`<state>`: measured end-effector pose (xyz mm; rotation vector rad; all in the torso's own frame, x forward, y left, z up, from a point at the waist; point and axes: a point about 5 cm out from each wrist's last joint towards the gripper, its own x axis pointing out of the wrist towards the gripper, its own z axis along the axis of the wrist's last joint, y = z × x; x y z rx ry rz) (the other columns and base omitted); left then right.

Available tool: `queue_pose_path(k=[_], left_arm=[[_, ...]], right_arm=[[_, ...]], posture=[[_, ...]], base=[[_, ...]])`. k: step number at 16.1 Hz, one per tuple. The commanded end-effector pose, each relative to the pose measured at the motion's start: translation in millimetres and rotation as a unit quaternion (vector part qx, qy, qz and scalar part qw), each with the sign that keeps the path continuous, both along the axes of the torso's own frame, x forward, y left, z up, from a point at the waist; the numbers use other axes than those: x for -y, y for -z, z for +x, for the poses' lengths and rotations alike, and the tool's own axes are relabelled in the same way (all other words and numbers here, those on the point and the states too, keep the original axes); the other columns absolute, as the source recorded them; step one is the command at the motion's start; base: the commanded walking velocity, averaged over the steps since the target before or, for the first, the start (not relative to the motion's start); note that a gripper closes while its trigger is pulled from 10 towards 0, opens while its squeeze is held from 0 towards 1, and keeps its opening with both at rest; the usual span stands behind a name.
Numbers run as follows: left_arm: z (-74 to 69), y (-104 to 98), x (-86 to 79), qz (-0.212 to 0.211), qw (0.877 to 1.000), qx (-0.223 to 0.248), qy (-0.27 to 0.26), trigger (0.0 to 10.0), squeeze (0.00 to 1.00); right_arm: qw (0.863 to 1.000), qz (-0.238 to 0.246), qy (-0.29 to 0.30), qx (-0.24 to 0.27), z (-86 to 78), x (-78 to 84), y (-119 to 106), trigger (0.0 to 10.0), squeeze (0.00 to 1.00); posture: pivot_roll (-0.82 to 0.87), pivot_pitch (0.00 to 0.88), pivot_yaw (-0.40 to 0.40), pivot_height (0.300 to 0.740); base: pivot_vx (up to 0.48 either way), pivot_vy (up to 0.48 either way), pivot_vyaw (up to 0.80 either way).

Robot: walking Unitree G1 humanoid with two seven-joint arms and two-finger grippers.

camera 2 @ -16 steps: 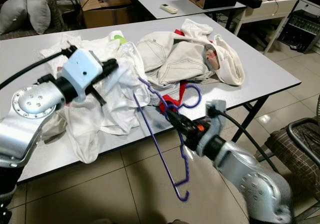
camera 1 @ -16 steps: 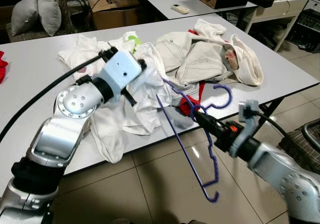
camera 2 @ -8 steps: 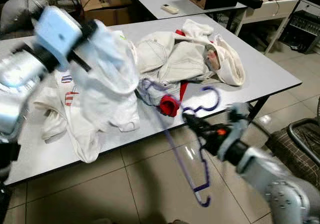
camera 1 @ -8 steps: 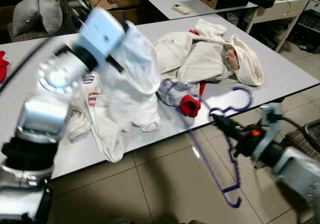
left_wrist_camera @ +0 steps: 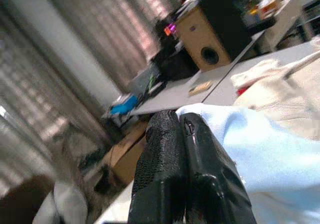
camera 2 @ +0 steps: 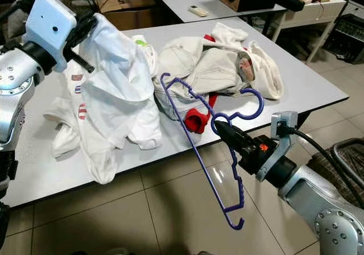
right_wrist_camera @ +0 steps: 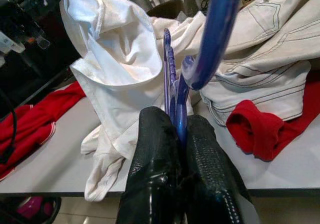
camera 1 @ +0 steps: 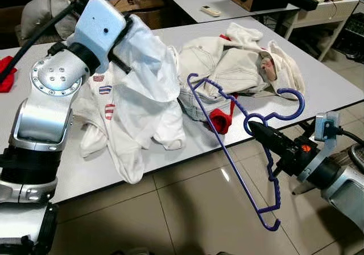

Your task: Hang hanger

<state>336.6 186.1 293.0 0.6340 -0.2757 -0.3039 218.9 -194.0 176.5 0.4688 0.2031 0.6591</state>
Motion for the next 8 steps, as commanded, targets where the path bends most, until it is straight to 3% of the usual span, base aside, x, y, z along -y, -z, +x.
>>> queue_pose_path(k=[1,3,5,6,8], left_arm=[[4.4,-6.1,-13.8,-0.061,0.998,0.005,-0.033,0.0,0.0],[11.4,-24.8,-33.6,-0.138,0.987,0.03,-0.074,0.0,0.0],[13.1,-51.8,-61.1,-0.17,0.974,0.083,-0.126,0.0,0.0],[12.4,-56.9,-64.4,-0.186,0.971,0.085,-0.12,0.0,0.0],[12.7,-50.9,-59.3,-0.175,0.976,0.069,-0.106,0.0,0.0]], right_arm=[[1.0,-0.001,0.014,0.008,1.2,1.4,-2.1,10.0,0.0],[1.0,-0.001,0.027,0.008,3.9,0.7,-0.4,10.0,0.0],[0.999,0.003,0.037,0.01,5.5,0.7,0.3,10.0,0.0],[0.999,0.004,0.038,0.01,5.3,0.2,0.8,10.0,0.0],[0.999,0.005,0.038,0.008,3.9,-2.9,3.0,10.0,0.0]], posture=[[-0.02,0.0,0.008,0.74],[-0.01,0.0,0.01,0.74],[-0.01,0.0,0.023,0.74],[-0.01,0.0,0.025,0.74],[-0.01,0.0,0.03,0.74]], base=[[0.0,0.0,0.0],[0.0,0.0,0.0],[0.0,0.0,0.0],[0.0,0.0,0.0],[0.0,0.0,0.0]])
